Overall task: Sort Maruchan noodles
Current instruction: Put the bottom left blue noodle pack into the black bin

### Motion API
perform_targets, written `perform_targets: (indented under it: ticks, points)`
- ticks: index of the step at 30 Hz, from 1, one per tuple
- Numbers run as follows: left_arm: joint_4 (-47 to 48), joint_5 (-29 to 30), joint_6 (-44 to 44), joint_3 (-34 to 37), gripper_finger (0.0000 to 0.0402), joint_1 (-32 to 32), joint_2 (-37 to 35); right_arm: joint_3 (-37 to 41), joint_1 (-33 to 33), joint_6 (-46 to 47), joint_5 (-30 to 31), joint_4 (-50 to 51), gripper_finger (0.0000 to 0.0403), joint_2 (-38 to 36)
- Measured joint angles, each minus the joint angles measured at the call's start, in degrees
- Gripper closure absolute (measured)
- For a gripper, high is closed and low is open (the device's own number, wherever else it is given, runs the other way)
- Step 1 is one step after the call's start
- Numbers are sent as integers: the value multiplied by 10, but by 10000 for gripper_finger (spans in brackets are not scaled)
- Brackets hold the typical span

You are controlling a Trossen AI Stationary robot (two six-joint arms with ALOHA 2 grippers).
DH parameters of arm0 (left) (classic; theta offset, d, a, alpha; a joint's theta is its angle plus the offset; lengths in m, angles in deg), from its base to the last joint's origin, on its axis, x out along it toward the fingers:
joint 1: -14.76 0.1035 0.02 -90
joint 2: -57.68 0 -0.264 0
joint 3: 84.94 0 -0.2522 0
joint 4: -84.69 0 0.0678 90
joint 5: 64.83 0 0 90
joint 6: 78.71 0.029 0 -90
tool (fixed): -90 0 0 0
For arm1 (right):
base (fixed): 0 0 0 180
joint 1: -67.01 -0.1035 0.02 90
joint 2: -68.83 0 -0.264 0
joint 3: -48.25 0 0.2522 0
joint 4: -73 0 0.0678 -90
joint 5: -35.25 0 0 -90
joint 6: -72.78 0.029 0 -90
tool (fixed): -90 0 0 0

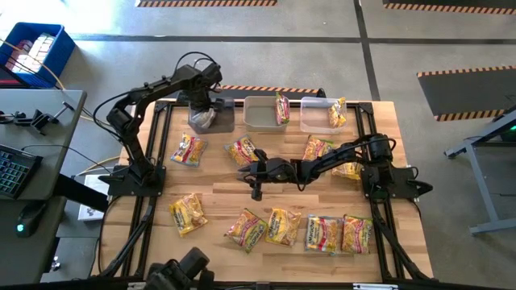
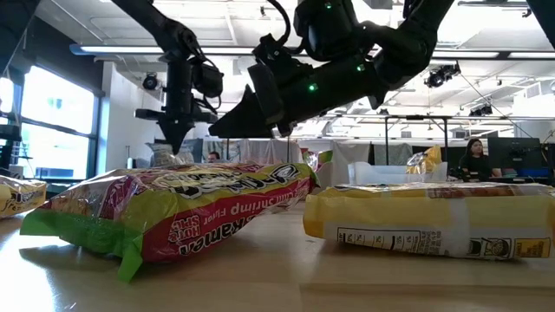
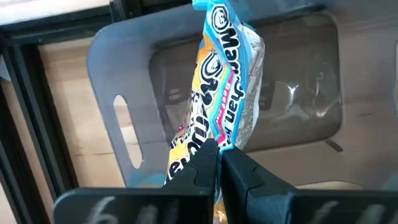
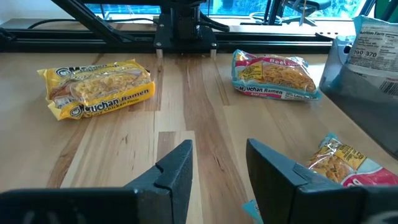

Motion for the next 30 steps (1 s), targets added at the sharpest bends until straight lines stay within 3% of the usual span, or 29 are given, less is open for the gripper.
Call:
perform_targets:
  ticks: [6, 30]
  points:
    - [41, -8, -42, 0, 401, -16, -9, 0, 0, 0, 0, 7, 269, 0]
    - [60, 28, -126, 0, 401, -24, -45, 0, 0, 0, 0, 15, 269, 0]
